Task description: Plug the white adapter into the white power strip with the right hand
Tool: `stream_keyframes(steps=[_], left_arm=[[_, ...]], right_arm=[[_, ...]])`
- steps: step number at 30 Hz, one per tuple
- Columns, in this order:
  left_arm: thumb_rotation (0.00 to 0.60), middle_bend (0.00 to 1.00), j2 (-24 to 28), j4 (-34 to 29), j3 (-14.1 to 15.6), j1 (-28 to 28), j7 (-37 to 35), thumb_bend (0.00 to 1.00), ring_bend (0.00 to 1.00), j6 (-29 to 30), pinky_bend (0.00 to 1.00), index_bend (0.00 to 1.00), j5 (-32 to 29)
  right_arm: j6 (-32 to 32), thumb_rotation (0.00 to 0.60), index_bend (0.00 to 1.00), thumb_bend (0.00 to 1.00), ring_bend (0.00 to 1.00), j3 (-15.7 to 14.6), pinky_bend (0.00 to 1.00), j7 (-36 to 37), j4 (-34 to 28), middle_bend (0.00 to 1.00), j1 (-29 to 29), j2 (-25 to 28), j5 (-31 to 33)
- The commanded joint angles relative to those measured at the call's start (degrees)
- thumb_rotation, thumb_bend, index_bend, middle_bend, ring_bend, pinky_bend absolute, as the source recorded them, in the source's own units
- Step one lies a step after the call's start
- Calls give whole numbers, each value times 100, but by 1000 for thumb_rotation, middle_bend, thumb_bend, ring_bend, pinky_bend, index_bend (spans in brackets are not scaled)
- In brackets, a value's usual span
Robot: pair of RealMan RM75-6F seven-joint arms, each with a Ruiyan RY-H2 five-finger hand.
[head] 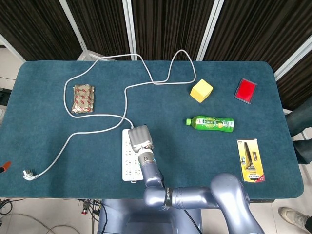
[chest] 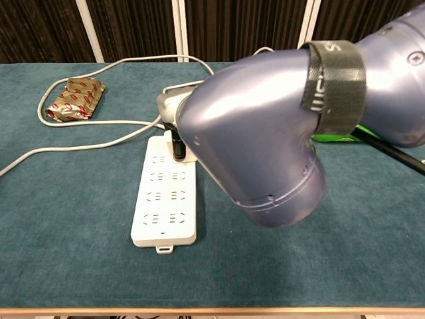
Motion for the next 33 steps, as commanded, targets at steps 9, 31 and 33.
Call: stream_keyframes(steps=[9, 31, 33], left_arm=[[600, 0, 4, -6, -3, -1, 3, 71, 0, -1, 0, 108, -4], [600, 0, -9, 4, -7, -2, 28, 71, 0, 5, 0, 109, -13], [600, 0, -11, 9, -8, -2, 35, 72, 0, 4, 0, 109, -17]], right_arm=[[-25, 600, 776, 560, 579, 9, 416, -44, 98, 681, -4, -43, 23], [29, 600, 332, 328, 411, -99, 378, -484, -163, 368, 14, 162, 163], [70, 600, 287, 300, 376, -104, 367, -542, -170, 333, 30, 171, 201]])
